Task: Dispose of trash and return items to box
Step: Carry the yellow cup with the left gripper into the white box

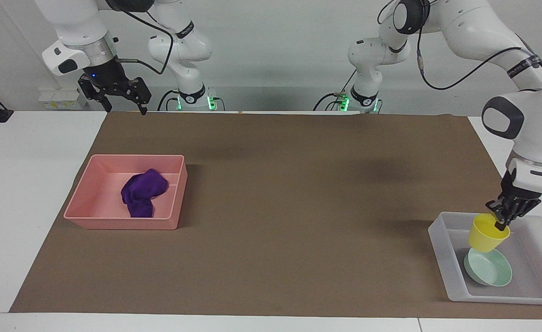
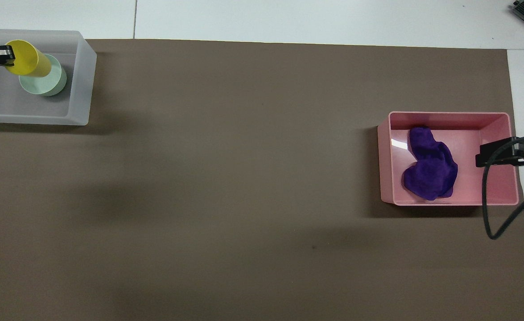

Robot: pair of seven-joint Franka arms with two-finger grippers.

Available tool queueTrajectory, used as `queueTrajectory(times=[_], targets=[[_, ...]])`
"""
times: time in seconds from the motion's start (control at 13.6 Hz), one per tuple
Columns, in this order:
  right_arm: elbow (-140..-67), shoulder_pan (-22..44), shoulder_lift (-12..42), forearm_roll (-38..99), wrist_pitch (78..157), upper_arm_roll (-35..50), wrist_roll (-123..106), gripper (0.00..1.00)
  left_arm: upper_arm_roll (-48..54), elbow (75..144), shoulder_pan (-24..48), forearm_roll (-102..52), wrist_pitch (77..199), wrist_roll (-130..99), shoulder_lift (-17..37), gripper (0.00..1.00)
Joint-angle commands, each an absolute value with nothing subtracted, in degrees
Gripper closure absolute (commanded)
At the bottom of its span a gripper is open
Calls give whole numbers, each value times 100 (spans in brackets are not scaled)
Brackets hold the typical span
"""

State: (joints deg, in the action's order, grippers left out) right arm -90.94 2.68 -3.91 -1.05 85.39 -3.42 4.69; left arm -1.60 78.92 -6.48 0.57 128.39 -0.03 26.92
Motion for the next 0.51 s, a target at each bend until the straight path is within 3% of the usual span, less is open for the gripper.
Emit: queueTrajectory(times=[0.0,0.44], targets=[[-9176,202,-483,9,8482,-325,439,0,148,6734,-1036,132,12682,105,3619,100],[-9176,202,-483,9,8481,-316,439,0,220,6907,-1239,132,13131,97,4017,100]])
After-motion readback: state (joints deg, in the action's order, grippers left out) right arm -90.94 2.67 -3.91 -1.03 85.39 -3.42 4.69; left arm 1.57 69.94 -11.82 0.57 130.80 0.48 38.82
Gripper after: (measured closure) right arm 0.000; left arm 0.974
